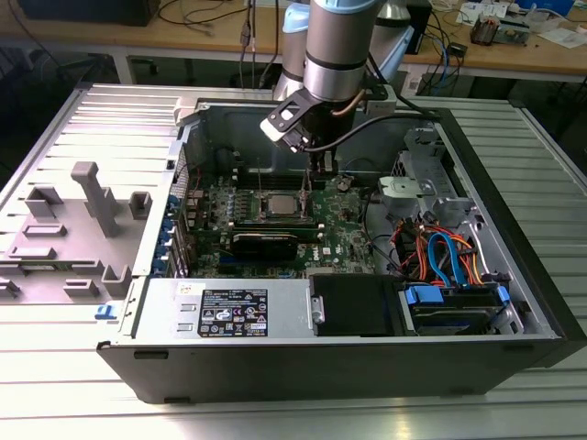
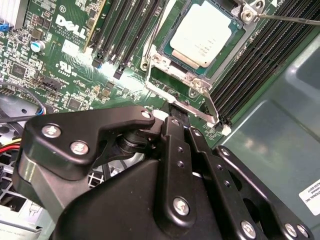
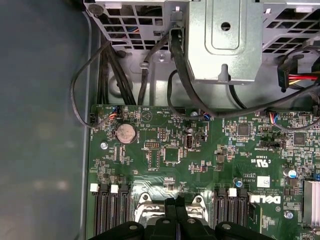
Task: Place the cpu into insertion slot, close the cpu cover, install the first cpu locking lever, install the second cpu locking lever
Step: 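Close the cpu cover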
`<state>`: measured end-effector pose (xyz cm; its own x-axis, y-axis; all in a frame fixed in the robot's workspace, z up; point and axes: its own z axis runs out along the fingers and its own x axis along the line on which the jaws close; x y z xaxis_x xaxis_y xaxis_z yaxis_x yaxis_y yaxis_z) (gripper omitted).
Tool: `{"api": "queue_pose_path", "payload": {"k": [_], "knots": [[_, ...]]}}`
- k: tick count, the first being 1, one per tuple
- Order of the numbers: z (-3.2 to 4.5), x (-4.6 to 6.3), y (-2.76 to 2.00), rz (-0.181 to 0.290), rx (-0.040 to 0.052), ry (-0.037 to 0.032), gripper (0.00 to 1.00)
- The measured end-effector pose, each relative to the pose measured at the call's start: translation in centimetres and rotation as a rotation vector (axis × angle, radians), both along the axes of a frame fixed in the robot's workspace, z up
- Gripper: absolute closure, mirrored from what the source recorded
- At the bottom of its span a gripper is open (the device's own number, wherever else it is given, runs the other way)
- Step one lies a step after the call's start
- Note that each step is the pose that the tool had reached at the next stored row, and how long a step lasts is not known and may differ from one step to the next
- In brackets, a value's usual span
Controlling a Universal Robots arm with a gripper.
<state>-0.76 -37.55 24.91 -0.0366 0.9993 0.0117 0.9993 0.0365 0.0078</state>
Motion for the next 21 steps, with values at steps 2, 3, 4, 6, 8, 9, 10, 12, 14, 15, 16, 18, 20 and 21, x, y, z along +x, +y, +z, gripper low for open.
{"api": "queue_pose_path", "payload": {"k": [2,3,4,6,8,9,10,12,14,15,16,18,20,21], "knots": [[0.0,-0.13,0.0,0.0,0.0,0.0,0.89],[0.0,-0.21,0.0,0.0,0.0,0.0,0.89],[0.0,-0.28,0.0,0.0,0.0,0.0,0.89],[0.0,-0.44,0.0,0.0,0.0,-0.0001,0.89],[0.0,-0.61,0.0,0.0,0.0001,-0.0001,0.89],[0.0,-0.73,0.0,0.0,0.0001,0.0,0.89],[0.0,-0.75,0.0,0.0,0.0,-0.0001,0.89],[0.0,-0.76,0.0,0.0,0.0,-0.0001,0.89],[0.0,-0.78,0.0,0.0,0.0,-0.0001,0.89],[0.0,-0.78,0.0,0.0,0.0,-0.0001,0.89],[0.0,-0.78,0.0,0.0,0.0001,0.0,0.89],[0.0,-0.78,0.0,0.0,0.0,0.0,0.89],[0.0,-0.78,0.0,0.0,0.0001,-0.0001,0.89],[0.0,-0.78,0.0,0.0,0.0,-0.0001,0.89]]}}
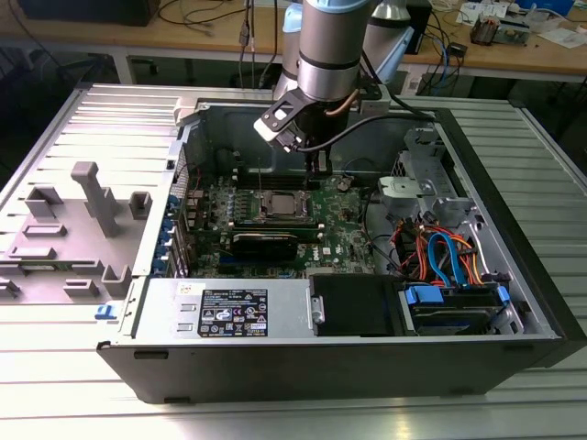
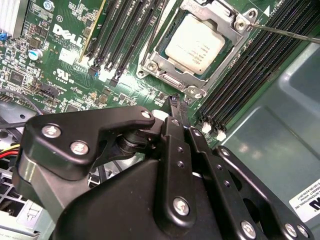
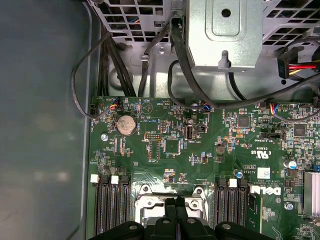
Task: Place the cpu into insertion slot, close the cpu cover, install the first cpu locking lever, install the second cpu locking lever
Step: 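Close the cpu cover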
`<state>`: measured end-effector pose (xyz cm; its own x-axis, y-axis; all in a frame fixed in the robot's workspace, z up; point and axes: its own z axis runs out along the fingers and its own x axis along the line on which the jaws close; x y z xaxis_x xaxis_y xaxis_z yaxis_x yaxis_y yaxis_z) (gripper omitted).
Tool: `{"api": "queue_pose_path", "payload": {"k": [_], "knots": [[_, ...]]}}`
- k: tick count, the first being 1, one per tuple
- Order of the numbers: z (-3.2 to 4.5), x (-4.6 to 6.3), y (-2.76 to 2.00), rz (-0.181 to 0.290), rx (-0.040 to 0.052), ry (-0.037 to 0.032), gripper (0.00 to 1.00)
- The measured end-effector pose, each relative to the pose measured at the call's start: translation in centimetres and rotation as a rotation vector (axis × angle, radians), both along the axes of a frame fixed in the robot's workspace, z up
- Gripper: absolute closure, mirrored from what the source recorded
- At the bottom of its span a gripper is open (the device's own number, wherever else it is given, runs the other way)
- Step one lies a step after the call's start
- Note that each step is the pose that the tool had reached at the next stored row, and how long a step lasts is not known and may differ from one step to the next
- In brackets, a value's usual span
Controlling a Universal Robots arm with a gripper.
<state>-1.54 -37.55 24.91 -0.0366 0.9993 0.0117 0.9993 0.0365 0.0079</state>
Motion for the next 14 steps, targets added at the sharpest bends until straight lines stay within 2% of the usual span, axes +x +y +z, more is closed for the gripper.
{"api": "queue_pose_path", "payload": {"k": [4,14], "knots": [[0.0,-0.1,0.0,0.0,0.0,0.0,0.89],[-0.24,-2.7,0.0,0.0,0.0,0.0,0.89]]}}
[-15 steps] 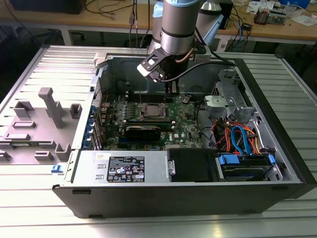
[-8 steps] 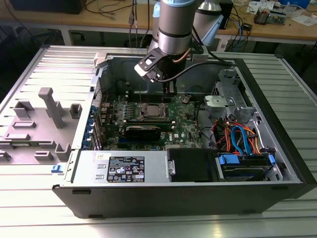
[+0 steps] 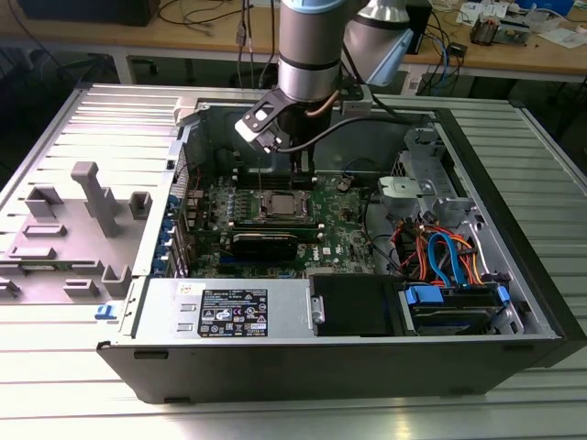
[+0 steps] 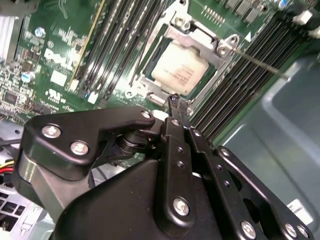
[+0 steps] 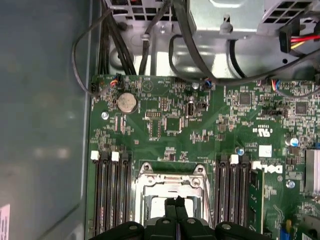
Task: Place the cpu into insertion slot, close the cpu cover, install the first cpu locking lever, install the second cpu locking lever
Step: 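Close the cpu cover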
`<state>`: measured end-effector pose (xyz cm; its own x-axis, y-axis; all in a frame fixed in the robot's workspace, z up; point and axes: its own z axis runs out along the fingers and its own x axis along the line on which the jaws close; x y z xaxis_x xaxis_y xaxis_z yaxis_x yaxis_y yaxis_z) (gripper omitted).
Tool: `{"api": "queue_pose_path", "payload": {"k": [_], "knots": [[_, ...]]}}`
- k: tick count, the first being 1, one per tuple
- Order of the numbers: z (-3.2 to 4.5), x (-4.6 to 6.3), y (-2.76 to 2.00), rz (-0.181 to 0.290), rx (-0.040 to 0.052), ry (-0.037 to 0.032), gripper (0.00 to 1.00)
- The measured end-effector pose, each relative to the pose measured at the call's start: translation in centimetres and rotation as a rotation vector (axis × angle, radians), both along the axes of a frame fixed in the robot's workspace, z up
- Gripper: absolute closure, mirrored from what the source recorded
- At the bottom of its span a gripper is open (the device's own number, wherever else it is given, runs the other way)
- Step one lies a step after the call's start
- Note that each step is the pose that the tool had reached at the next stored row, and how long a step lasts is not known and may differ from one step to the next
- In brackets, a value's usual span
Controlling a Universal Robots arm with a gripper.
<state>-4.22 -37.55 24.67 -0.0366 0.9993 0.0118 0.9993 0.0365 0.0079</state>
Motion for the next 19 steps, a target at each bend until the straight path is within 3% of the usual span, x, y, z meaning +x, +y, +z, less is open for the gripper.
{"api": "queue_pose_path", "payload": {"k": [17,19], "knots": [[-0.91,-2.4,-0.03,0.0,-0.0002,0.0001,0.89],[-1.26,-3.3,-0.02,0.0,0.0003,-0.0007,0.89]]}}
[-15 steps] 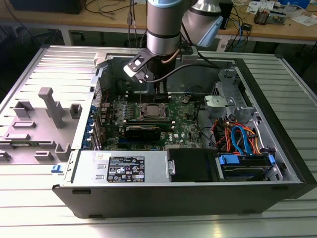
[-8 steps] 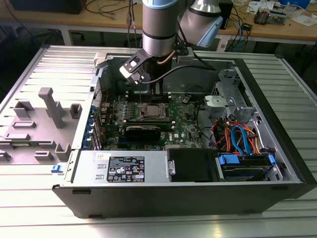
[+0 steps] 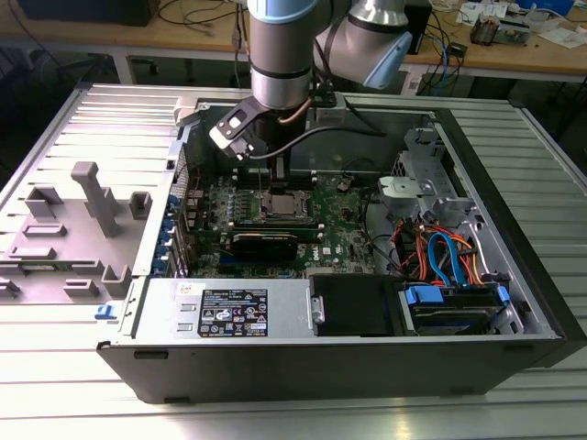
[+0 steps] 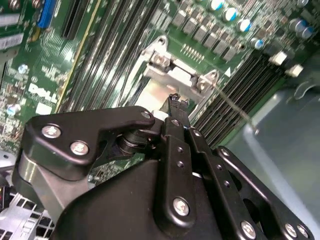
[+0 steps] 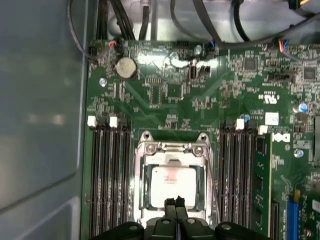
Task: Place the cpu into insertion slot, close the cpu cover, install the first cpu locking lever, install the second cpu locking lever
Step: 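Close the cpu cover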
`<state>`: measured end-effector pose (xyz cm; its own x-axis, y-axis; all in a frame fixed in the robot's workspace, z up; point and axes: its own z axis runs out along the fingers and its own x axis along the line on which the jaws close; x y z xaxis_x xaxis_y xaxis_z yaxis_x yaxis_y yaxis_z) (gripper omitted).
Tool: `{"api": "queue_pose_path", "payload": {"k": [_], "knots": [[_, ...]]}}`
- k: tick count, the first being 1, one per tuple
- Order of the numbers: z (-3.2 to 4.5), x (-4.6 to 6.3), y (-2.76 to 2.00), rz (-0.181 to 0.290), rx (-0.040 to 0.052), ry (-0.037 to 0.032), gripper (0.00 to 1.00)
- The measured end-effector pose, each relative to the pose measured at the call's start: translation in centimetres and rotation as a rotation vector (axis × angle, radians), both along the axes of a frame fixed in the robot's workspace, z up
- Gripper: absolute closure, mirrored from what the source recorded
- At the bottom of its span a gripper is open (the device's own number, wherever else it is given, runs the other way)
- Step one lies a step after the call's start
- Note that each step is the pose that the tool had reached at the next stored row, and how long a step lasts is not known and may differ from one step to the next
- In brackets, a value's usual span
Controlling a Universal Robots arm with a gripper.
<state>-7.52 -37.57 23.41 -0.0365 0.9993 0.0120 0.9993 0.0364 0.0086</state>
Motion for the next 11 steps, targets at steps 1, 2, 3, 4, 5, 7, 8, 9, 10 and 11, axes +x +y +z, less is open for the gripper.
{"api": "queue_pose_path", "payload": {"k": [1,2,3,4,5,7,8,9,10,11], "knots": [[-0.13,-0.2,0.0,0.0,-0.0001,-0.0001,0.89],[-0.27,-0.4,-0.01,0.0,-0.0003,0.0,0.89],[-0.47,-0.6,-0.01,0.0,-0.0003,0.0,0.89],[-0.66,-0.7,-0.01,0.0,-0.0002,-0.0001,0.89],[-1.07,-1.0,0.0,0.0,-0.0002,-0.0001,0.89],[-1.54,-1.1,-0.01,0.0,-0.0003,0.0,0.89],[-1.72,-1.2,-0.01,0.0,-0.0002,-0.0001,0.89],[-1.97,-1.2,0.0,0.0,-0.0002,-0.0002,0.89],[-2.17,-1.2,-0.01,0.0,-0.0002,-0.0001,0.89],[-2.44,-1.3,-0.01,0.0,-0.0003,0.0,0.89]]}}
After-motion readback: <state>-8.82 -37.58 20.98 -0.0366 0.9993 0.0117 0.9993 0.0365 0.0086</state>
